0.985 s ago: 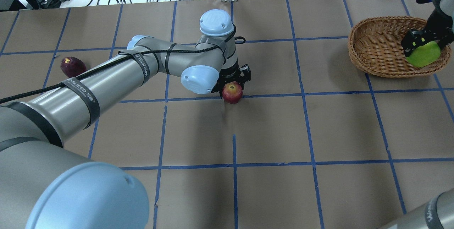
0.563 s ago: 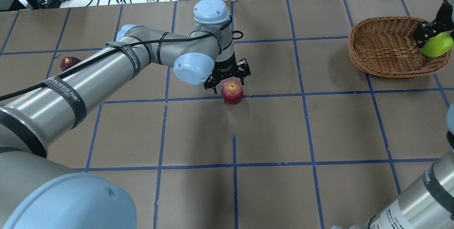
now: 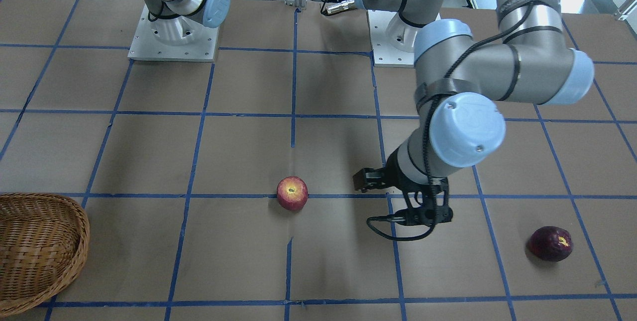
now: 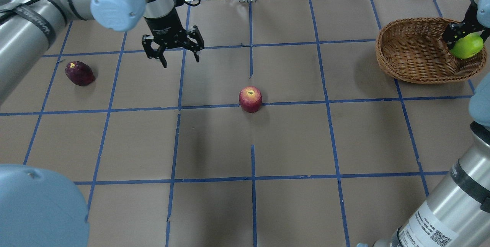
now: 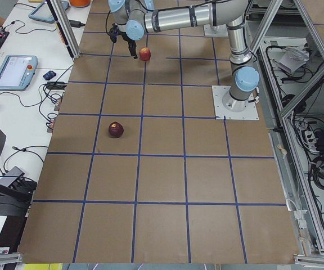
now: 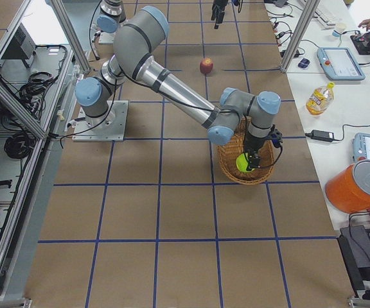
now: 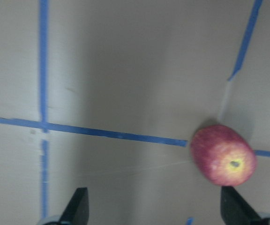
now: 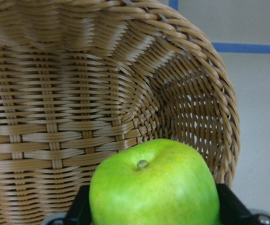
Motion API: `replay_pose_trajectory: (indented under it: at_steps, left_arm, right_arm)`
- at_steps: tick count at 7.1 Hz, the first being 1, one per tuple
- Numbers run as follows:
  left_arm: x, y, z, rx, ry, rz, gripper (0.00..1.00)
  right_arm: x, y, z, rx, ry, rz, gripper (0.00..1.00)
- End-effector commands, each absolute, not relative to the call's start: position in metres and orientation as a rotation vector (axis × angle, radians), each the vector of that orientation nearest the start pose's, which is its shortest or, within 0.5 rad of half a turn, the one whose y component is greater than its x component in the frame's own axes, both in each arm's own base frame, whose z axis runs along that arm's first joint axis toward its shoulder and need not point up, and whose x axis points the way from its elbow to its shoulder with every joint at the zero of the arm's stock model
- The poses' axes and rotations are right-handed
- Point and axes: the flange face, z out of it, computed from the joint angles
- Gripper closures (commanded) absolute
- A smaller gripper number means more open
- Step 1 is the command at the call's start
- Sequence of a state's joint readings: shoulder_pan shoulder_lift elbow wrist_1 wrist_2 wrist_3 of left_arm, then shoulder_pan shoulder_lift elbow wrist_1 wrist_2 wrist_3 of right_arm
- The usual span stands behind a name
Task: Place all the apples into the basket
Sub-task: 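Move the left gripper to the dark purple apple and grasp it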
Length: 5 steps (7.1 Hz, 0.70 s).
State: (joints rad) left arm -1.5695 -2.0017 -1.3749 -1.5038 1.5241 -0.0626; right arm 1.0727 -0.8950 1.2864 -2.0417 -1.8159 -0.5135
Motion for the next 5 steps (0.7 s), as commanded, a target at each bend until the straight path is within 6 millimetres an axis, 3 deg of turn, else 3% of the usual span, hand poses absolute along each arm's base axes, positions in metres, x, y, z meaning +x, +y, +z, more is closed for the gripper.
replay_pose_trajectory:
  at_steps: [1, 2, 3, 5]
  left_arm:
    - [-0.012, -0.672, 0.349, 0.059, 3.132, 0.171, 0.0]
    - [0.033, -0.687, 0.345, 0.197, 3.126, 0.125, 0.0]
    - [0.084, -0.694, 0.333, 0.232, 3.119, 0.131, 0.0]
    - [0.15, -0.704, 0.299, 0.394, 3.062, 0.155, 0.0]
  right_arm:
    - [-0.255, -0.699, 0.242, -0.034, 3.383, 0.119, 0.48]
    - [-0.258, -0.701, 0.234, -0.031, 3.379, 0.13, 0.08]
    - [-0.258, -0.702, 0.236, -0.035, 3.382, 0.128, 0.0]
    - [-0.253, -0.695, 0.257, -0.044, 3.371, 0.151, 0.0]
